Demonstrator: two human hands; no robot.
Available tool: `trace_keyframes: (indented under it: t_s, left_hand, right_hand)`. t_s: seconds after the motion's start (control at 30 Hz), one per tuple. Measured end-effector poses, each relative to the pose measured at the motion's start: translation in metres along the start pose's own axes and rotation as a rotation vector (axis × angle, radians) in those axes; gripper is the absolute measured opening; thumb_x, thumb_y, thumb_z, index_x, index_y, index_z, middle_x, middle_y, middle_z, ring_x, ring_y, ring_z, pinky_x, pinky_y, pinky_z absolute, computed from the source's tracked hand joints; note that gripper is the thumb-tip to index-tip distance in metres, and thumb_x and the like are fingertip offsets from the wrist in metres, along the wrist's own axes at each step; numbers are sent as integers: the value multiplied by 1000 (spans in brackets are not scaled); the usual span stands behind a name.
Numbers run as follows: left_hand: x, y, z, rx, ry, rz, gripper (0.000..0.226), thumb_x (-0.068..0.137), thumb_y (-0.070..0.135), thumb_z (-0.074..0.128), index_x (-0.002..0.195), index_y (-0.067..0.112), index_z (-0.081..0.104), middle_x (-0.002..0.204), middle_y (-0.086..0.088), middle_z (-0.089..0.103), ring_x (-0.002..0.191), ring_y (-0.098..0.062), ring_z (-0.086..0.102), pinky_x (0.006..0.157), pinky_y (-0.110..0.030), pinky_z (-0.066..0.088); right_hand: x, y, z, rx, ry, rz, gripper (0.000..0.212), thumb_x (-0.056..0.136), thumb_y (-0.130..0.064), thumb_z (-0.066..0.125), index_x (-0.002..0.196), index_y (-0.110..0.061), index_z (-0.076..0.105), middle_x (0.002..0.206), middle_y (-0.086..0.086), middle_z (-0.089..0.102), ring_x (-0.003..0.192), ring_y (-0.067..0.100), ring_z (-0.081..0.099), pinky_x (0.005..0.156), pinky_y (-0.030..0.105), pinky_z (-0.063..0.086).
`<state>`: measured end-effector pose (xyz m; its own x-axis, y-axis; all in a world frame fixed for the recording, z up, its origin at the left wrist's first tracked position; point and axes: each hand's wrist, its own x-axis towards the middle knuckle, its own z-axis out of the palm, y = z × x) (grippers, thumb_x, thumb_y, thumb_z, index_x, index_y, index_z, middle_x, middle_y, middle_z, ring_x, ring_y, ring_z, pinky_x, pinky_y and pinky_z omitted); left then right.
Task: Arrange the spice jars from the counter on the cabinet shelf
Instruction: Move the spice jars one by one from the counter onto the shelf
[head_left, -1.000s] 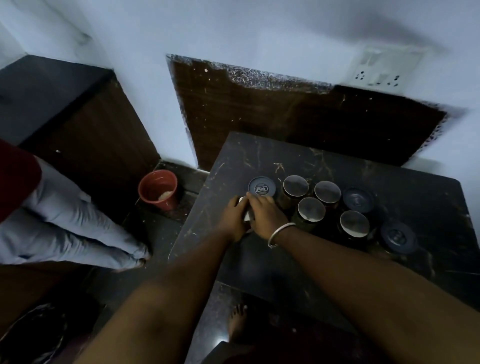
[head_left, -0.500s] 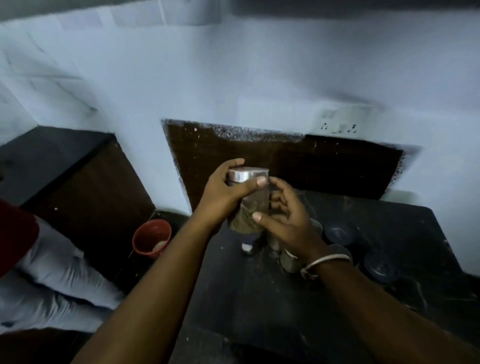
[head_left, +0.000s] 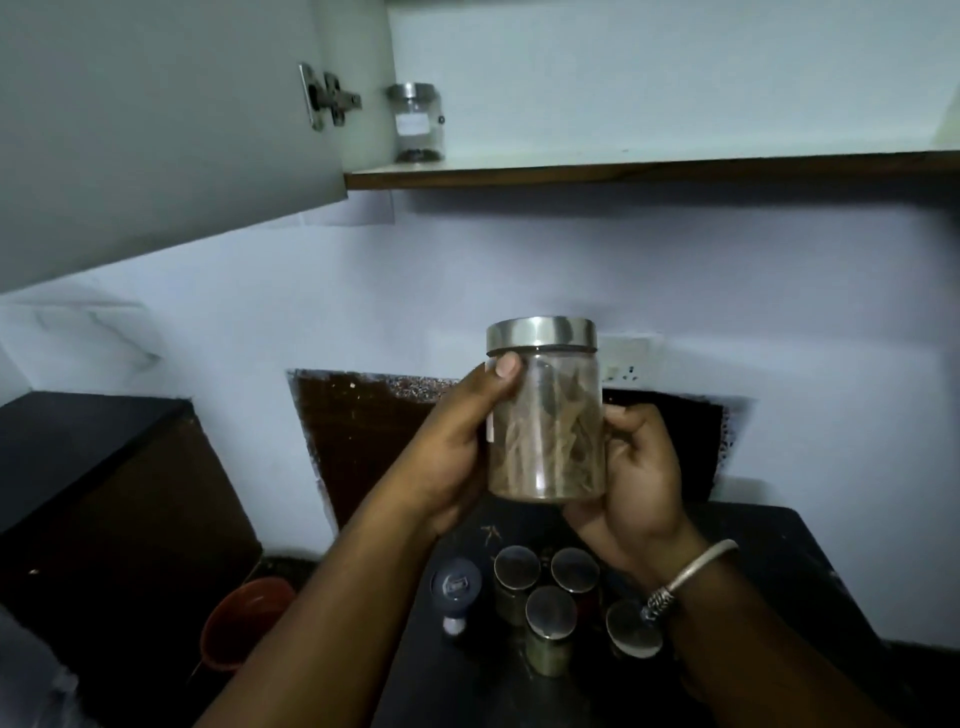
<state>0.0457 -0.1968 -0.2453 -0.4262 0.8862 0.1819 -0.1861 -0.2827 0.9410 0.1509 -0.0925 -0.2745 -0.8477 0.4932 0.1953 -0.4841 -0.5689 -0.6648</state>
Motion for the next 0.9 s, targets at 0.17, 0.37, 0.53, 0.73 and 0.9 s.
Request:
trace_keyframes:
  t_s: [0.17,0.37,0.53,0.73,0.9]
  left_hand:
    - [4,0,17,-57,102,67,63,78,46,73,128,9,62,115,-16,74,104,-32,73,85,-44,62]
    - [13,-3,26,44,258,169,81,65,38,88,131,24,43,104,-4,80,96,-25,78,73,-39,63]
    - [14,6,28,124,210,145,65,86,71,56,135,28,49,116,-6,76,108,-27,74,89,-53,62]
    - [13,4,35,89,175,185,55,103,53,42,138,15,59,125,-19,71,112,-33,71,94,-49,60]
    - [16,2,34,37,166,216,54,102,53,44,146,25,54,135,-17,67,122,-35,67,99,-51,57]
  right_hand:
    - [2,-8,-2,-499,151,-288,36,97,-26,40,112,0,60,101,13,68,96,22,64,82,41,51]
    - [-13,-12,-9,-866,-19,-464,64,83,-67,66,138,-40,49,130,-17,64,121,6,63,91,21,55]
    - [-12,-19,0,-578,-9,-365,55,90,-41,69,140,-24,56,131,1,69,123,19,66,97,35,56]
    - [-16,-22,10,-378,-81,-315,50,90,-32,60,138,-16,59,133,12,68,126,28,64,104,43,53]
    - [-17,-25,11,-362,-118,-295,52,91,-31,59,141,-16,55,133,10,68,125,24,64,96,32,55]
